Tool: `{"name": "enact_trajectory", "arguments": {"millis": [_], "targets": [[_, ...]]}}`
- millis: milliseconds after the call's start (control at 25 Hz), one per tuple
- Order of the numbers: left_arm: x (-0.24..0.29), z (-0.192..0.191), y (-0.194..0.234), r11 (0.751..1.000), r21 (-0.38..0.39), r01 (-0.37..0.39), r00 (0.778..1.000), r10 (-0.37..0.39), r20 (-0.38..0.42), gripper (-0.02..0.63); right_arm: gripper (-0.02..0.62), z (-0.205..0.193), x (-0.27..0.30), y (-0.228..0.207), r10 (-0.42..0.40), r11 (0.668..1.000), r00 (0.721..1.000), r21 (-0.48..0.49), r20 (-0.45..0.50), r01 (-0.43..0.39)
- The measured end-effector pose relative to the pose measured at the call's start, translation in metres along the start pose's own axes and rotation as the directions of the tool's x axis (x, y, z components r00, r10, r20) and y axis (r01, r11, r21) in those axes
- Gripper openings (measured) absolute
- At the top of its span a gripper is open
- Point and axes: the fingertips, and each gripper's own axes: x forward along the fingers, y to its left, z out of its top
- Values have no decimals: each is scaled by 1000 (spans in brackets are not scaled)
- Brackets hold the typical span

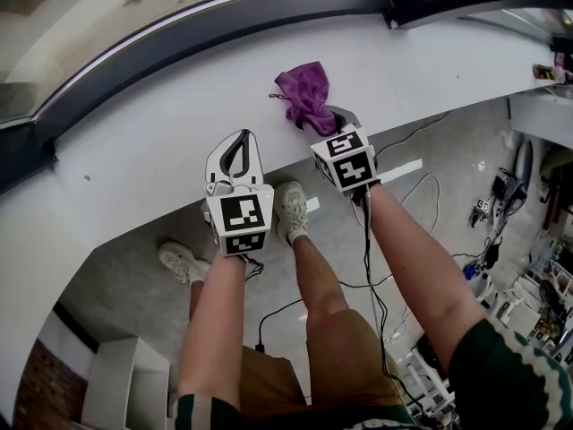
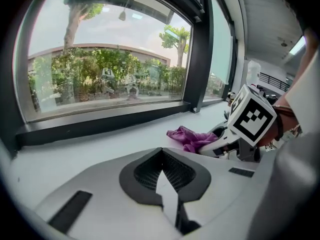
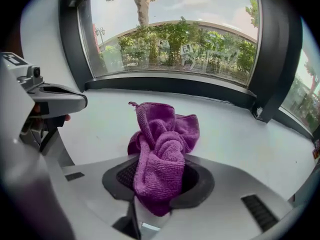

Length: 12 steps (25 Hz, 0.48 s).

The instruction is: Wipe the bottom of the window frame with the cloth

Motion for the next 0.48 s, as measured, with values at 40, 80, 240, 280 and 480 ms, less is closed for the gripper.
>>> {"name": "enact_trajectory", "arguments": {"millis": [40, 80, 240, 280, 480], "targets": [[-4, -2, 6, 1000, -5, -6, 1000, 6, 2, 8, 147, 3, 2, 8, 5, 1000, 1000, -8, -1, -5], [-8, -4, 13, 1000, -9, -12, 1000, 12, 3, 8, 147, 5, 4, 15, 10, 1000, 1000, -15, -3, -10], [-24, -12, 38, 999, -24, -38, 999, 38, 2, 8, 147, 13, 11, 45, 29, 999, 1000, -29, -7, -29], [-28, -14, 44, 999, -28, -44, 999, 44, 1, 8, 147, 16, 13, 50, 31, 999, 999, -31, -7, -32], [-48, -24, 74, 996, -44, -73, 997, 73, 2, 8, 147, 28, 21, 87, 51, 997, 999, -59, -8, -52]]}}
